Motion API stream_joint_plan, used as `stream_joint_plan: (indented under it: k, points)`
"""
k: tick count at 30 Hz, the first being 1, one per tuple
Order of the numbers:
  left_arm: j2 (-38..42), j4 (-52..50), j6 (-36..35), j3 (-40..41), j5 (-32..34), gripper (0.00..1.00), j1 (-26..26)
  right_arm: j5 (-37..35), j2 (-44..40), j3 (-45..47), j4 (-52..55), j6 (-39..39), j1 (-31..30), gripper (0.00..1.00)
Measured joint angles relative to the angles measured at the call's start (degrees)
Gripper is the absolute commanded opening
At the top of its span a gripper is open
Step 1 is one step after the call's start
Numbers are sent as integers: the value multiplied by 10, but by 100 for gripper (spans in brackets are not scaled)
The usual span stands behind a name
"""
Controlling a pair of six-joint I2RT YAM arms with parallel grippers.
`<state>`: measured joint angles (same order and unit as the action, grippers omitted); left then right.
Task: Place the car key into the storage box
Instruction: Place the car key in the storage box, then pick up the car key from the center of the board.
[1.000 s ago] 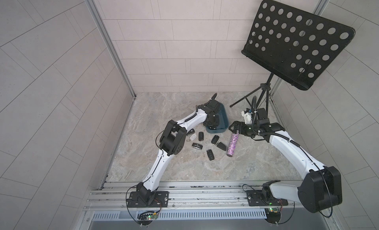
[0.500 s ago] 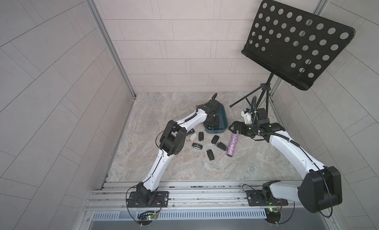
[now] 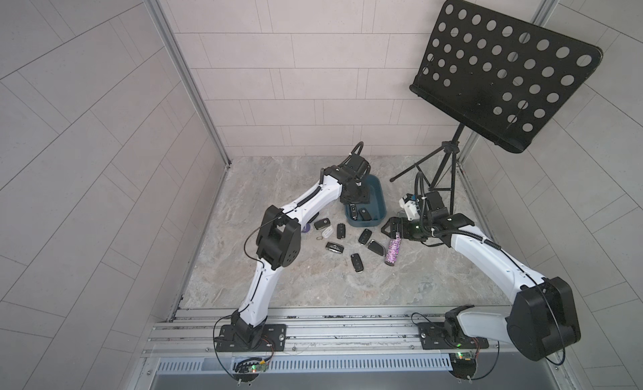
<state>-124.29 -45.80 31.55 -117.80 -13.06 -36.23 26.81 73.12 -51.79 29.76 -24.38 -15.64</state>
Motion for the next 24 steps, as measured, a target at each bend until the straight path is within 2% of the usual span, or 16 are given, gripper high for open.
stream_joint_plan:
  k: [4,10,14,19,24]
  points:
    - [87,2,-8,62,4,63,17,-14,10,-1,-4,11,-40,98]
    - [191,14,-11,212,-3,75,59,-25,64,-31,12,43,-73,96]
    - [231,21,-4,303,-10,99,92,-39,92,-48,21,65,-82,95]
    - [293,37,9,410,-26,100,131,-60,123,-53,32,87,-104,93]
    - [338,56,21,471,-44,100,149,-84,154,-54,36,100,-123,90]
